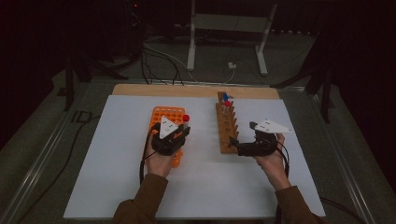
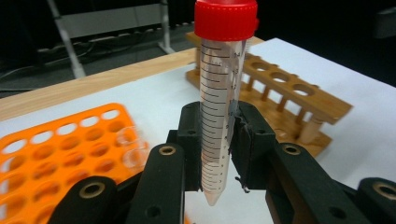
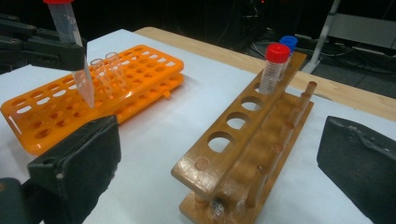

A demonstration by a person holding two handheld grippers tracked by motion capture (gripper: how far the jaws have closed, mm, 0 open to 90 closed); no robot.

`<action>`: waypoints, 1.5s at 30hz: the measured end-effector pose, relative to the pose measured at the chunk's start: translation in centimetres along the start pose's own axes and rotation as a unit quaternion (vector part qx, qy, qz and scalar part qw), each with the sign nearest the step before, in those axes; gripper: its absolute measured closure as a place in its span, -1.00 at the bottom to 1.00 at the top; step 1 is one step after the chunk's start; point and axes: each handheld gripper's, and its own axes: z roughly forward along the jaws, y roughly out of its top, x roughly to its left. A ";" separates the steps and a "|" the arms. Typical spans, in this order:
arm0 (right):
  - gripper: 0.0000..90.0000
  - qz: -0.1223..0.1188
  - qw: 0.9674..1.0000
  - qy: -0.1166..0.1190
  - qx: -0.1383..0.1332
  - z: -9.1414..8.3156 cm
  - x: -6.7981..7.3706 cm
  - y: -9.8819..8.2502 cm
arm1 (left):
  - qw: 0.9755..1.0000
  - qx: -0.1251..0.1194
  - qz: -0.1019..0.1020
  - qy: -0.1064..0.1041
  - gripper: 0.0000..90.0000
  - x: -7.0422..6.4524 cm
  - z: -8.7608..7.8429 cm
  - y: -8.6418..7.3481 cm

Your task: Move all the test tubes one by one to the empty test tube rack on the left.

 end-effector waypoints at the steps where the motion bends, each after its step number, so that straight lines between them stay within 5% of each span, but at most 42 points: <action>1: -1.00 0.001 1.000 -0.002 -0.001 -0.1 -0.1 -0.1 | 1.000 -0.001 -0.001 0.003 0.66 0.2 -0.1 -0.1; 14: -1.00 0.007 1.000 -0.008 -0.007 -0.5 -0.5 -0.4 | 1.000 0.003 -0.005 0.030 0.66 1.5 0.2 -1.6; 32: -1.00 0.005 1.000 -0.003 -0.003 -0.4 -0.3 -0.5 | 0.997 0.077 0.007 0.029 0.65 1.8 1.2 -4.0; 45: -1.00 0.003 1.000 0.002 0.000 -0.1 -0.2 -0.5 | 0.994 0.103 0.008 0.034 0.64 1.7 1.7 -4.1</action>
